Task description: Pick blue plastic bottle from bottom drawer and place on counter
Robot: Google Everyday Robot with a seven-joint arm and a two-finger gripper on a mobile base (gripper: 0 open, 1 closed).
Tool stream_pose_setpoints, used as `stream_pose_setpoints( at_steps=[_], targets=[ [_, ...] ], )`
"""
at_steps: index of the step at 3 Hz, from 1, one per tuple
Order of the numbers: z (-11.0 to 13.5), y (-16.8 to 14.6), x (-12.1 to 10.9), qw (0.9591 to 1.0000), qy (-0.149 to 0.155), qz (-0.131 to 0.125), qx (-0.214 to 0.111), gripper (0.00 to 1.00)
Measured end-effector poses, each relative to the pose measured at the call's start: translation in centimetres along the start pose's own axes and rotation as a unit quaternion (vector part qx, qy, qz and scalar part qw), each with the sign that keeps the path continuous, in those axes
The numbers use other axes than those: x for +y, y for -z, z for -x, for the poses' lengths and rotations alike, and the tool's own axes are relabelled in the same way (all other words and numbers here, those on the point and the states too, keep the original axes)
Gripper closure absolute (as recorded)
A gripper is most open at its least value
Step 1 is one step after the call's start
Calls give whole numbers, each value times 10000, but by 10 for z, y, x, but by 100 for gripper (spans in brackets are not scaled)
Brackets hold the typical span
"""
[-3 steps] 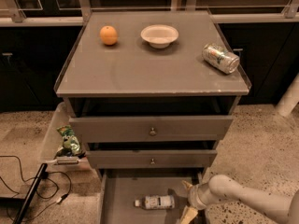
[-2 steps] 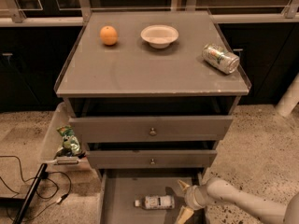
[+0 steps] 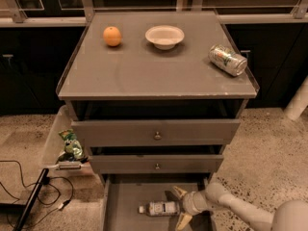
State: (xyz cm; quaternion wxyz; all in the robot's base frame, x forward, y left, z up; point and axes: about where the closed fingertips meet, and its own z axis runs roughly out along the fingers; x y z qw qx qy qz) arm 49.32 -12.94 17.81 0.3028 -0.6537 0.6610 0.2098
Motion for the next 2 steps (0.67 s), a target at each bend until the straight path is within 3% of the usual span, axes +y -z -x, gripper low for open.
stream_pose_setpoints(
  at_steps=[2],
  targets=[
    [-16, -50, -5, 9979, 56, 564, -302, 0]
  ],
)
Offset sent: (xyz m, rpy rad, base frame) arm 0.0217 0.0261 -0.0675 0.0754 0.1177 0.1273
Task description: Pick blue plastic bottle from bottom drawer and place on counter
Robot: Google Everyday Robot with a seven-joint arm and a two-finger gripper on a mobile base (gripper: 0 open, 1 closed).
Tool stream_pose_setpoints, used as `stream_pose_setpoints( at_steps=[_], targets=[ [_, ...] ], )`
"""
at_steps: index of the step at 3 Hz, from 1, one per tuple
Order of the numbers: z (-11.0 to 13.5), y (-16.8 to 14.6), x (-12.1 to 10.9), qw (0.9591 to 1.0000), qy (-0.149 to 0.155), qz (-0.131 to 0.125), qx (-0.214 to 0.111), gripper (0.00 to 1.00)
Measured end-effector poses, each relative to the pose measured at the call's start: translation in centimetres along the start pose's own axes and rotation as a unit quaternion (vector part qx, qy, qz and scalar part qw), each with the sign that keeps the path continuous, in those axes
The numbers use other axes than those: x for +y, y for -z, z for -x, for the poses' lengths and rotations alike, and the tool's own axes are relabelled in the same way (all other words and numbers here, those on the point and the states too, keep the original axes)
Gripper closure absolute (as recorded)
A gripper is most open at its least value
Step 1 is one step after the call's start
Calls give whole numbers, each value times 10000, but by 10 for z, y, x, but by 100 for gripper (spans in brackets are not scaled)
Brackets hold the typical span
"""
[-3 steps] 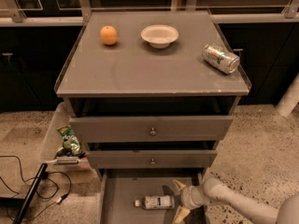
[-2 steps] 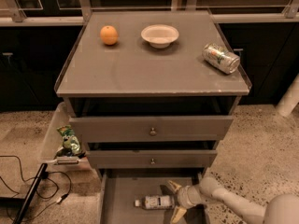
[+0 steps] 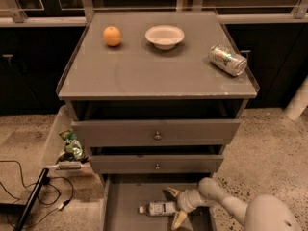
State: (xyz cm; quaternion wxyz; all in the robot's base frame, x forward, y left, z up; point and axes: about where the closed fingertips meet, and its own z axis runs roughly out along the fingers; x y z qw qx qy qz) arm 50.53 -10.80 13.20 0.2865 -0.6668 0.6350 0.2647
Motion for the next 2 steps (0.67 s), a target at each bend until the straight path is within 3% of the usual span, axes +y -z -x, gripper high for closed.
stream_pose_setpoints(
  at_steps=[2],
  targets=[
    [-2, 1, -3, 10000, -9, -17, 5, 41]
  ],
)
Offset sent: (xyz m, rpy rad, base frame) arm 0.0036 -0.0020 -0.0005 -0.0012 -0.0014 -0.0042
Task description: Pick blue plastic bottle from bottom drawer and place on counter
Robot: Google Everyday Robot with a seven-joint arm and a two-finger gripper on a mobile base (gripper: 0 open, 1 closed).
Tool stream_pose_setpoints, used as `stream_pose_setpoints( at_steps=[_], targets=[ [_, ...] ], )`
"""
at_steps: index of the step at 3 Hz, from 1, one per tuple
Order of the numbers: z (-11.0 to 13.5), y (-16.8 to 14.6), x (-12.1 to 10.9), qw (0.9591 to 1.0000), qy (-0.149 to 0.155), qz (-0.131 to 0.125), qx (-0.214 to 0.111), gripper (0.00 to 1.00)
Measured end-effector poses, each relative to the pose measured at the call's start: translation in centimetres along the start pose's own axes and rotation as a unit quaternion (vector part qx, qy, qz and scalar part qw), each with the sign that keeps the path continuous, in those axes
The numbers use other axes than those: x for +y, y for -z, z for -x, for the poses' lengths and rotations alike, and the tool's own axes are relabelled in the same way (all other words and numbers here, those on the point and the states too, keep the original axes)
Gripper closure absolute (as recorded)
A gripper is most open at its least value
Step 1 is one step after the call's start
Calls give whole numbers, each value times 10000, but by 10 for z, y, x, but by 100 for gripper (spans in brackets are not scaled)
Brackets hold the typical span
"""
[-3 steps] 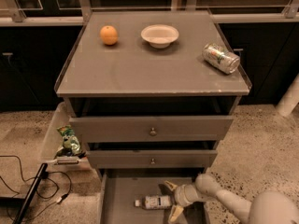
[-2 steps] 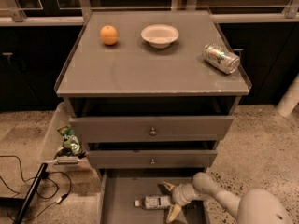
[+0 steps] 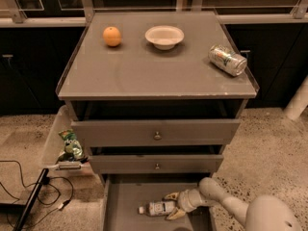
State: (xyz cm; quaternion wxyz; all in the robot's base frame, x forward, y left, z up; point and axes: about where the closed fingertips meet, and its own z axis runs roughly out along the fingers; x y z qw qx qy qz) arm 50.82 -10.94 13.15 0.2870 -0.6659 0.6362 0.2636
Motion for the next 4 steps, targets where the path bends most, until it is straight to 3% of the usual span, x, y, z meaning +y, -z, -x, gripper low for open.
stream_pose_setpoints(
  at_steps=[2, 3, 4],
  targets=[
    [1, 0, 7, 9998, -150, 88, 26, 88],
    [7, 19, 17, 9988, -439, 204, 108, 100],
    [35, 69, 22, 9981, -556, 145, 209, 100]
  ],
)
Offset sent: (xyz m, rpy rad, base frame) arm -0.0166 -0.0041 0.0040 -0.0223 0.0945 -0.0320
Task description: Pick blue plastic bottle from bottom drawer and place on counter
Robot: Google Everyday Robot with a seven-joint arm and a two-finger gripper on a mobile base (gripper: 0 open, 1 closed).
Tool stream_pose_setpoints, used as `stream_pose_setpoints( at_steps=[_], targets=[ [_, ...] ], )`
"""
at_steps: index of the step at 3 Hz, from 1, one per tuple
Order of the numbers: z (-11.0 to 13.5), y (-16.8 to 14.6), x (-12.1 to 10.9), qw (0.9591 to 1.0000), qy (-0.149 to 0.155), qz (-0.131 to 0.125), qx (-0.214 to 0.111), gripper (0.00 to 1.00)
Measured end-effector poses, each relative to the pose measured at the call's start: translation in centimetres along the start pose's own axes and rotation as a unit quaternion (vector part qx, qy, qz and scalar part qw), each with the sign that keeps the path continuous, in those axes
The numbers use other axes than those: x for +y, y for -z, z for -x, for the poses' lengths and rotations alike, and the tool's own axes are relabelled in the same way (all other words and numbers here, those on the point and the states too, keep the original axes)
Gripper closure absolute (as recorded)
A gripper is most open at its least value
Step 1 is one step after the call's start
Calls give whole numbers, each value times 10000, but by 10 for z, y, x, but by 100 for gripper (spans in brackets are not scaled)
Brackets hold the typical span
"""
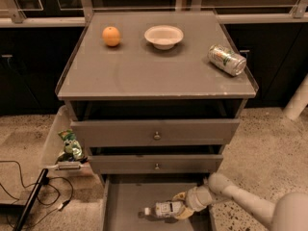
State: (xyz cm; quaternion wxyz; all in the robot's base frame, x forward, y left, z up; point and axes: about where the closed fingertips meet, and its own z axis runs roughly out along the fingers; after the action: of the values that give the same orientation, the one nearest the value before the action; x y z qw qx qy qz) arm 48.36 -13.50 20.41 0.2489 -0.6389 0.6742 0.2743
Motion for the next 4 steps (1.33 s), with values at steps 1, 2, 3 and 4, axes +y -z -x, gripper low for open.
stream_pose_setpoints(
  at_steps=[1, 2, 3, 4],
  targets=[
    [42, 72, 3, 9994, 235, -117, 234, 100],
    [42, 71, 3, 9994, 230, -108, 232, 100],
    [57, 82, 16, 9985, 363, -220, 339, 100],
    [108, 136, 33, 9922, 901, -690, 525, 100]
  ],
)
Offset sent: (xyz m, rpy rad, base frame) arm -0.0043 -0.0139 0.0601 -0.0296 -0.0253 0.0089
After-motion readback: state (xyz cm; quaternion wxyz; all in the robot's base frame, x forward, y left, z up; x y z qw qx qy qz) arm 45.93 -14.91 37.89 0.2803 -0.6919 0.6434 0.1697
